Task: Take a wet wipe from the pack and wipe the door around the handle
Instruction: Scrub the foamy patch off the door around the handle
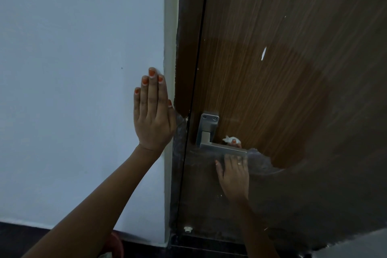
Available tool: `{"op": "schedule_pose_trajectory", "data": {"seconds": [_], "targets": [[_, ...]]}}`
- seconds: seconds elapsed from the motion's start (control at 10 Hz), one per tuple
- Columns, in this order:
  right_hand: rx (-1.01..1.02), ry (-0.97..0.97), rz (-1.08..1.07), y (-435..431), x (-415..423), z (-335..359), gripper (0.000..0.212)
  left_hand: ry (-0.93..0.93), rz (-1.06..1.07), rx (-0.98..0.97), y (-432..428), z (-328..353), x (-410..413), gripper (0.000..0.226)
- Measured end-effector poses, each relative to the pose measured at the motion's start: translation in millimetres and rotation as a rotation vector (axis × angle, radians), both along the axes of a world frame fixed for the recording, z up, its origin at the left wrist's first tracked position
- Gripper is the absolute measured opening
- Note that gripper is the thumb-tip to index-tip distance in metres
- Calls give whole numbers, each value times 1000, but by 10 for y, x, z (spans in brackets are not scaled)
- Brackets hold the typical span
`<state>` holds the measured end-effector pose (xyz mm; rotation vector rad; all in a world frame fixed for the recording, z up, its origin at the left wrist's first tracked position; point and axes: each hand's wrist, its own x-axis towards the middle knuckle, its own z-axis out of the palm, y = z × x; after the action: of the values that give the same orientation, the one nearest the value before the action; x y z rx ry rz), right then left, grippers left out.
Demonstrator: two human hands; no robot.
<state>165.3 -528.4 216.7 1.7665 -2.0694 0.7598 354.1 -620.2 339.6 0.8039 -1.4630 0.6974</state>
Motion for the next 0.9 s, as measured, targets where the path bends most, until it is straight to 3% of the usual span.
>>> {"op": "schedule_pose_trajectory", "data": {"seconds": [0.1, 0.2, 0.4, 0.5, 0.6, 0.8, 0.9], "targets": [[-69, -43, -97, -72, -29, 147, 55, -3, -10, 0, 7, 6, 3, 54], [-123, 18, -49, -170, 24, 272, 59, -1, -2, 1, 6, 4, 7, 55], [102, 24, 105, -55, 153, -66, 37, -6, -8, 2, 8, -6, 9, 55], [209, 110, 109, 39, 111, -232, 56, -5, -14, 3, 5, -1, 14, 55], [205, 9, -14, 132, -31, -253, 70, -3, -19, 5, 6, -4, 9, 55], [80, -202, -176, 40, -1, -156, 78, 7, -22, 6, -5, -3, 5, 53], [140, -146, -77, -26, 219, -151, 75, 10, -21, 7, -9, -3, 11, 53]]}}
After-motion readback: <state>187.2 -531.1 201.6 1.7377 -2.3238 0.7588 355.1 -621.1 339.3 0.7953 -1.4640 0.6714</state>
